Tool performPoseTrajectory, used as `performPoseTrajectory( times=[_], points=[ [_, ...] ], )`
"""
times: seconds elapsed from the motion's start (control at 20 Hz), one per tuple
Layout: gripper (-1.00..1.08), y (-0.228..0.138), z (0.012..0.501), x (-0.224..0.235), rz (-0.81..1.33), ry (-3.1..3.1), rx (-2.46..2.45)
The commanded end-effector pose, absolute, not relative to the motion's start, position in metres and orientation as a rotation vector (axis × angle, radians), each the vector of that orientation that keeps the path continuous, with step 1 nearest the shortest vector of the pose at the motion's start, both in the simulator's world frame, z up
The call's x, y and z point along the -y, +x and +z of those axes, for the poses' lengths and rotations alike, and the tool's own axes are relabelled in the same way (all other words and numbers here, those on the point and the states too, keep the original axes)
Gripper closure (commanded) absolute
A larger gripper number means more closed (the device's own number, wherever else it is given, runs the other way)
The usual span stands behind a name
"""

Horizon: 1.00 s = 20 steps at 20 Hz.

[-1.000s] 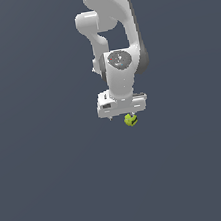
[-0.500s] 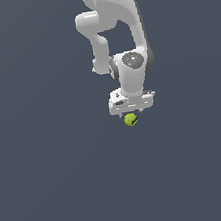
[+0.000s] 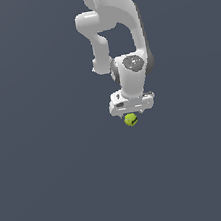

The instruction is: Pick up the object and move it to a goal position.

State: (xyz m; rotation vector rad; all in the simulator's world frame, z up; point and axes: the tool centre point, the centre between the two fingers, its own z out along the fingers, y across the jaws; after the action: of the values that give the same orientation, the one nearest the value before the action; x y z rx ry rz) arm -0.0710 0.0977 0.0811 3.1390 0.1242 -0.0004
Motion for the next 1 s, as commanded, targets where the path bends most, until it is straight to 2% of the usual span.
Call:
performPoseTrajectory(
  times=[0.0, 0.5, 0.55, 0.95],
  points=[
    [-0.92, -0.072, 0.071, -0.098, -0.001, 3.139, -0.125],
    [-0.92, -0.072, 0.041, -0.099, 0.0, 3.139, -0.125],
    [1.08, -0.072, 0.041, -0.099, 0.0, 3.139, -0.125],
    [1.08, -0.072, 0.041, -0.099, 0.0, 3.139, -0.125]
  ],
)
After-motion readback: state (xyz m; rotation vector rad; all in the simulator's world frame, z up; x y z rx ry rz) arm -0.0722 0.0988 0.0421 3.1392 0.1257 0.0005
